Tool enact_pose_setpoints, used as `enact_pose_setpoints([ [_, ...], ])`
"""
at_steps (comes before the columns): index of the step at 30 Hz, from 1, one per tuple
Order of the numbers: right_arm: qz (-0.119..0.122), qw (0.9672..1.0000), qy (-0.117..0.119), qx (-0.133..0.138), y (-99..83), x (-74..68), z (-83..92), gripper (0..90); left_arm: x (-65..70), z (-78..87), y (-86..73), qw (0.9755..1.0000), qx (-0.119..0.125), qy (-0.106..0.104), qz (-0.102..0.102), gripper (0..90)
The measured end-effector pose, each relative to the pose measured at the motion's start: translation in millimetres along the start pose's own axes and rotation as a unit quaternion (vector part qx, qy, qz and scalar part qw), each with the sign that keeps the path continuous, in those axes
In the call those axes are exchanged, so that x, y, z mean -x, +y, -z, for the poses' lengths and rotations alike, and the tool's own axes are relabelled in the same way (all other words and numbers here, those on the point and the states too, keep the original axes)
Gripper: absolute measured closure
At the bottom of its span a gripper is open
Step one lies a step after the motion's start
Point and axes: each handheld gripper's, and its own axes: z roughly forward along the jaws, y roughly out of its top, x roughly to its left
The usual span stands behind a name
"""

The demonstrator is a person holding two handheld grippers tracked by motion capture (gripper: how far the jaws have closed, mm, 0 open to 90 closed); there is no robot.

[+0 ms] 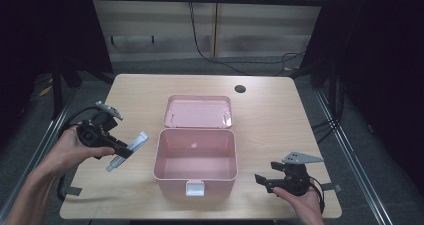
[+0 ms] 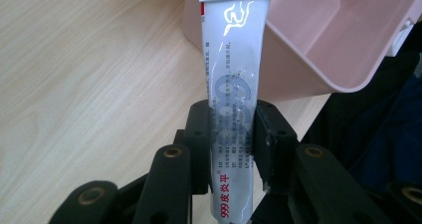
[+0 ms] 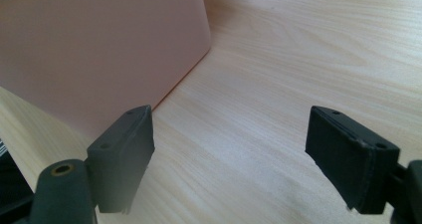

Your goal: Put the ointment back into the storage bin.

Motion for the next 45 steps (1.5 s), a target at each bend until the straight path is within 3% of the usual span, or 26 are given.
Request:
enact_pose_setpoints([
  [4,0.000,1.0000,0.000,0.000,-0.1,0.3,-0.2,18.6,8.1,4.2,10.5,0.9999,0.011,-0.003,-0.010,70.7],
  [10,-0.001,1.0000,0.002,0.000,-0.1,0.1,0.2,18.6,16.4,7.4,23.0,0.9993,0.006,-0.002,-0.037,70.6],
  [19,-0.002,1.0000,0.003,-0.001,-0.2,0.0,0.3,18.3,26.8,7.3,37.7,0.9988,0.009,-0.006,-0.048,70.6],
  [22,-0.002,1.0000,0.003,-0.001,-0.2,0.0,0.3,18.3,29.2,6.8,42.2,0.9976,0.003,-0.007,-0.069,70.6],
  [23,-0.003,1.0000,0.003,-0.001,-0.3,0.0,0.4,18.2,31.5,5.8,43.1,0.9980,0.009,-0.008,-0.062,70.6],
  [25,-0.003,1.0000,0.003,-0.001,-0.3,0.4,0.3,18.2,34.1,4.4,45.7,0.9978,0.006,-0.006,-0.066,70.6],
  [26,-0.002,1.0000,0.003,-0.001,-0.3,0.5,0.3,18.2,35.1,4.4,49.3,0.9968,-0.003,-0.004,-0.080,70.6],
  [39,-0.003,1.0000,0.005,-0.002,-0.4,0.2,0.4,18.1,54.1,-13.1,71.5,0.9944,-0.015,-0.018,-0.103,70.6],
  [41,-0.003,1.0000,0.004,-0.002,-0.4,0.2,0.4,18.1,56.6,-13.8,75.3,0.9939,-0.016,-0.020,-0.107,70.6],
  [42,-0.003,1.0000,0.004,-0.002,-0.4,0.2,0.4,18.1,58.9,-14.2,78.4,0.9922,-0.018,-0.019,-0.122,70.6],
  [44,-0.003,1.0000,0.004,-0.002,-0.4,0.2,0.5,18.1,61.8,-15.7,79.6,0.9928,-0.014,-0.021,-0.117,70.6],
  [45,-0.003,1.0000,0.005,-0.002,-0.4,0.1,0.5,18.1,63.3,-16.1,81.1,0.9919,-0.020,-0.024,-0.123,70.6],
])
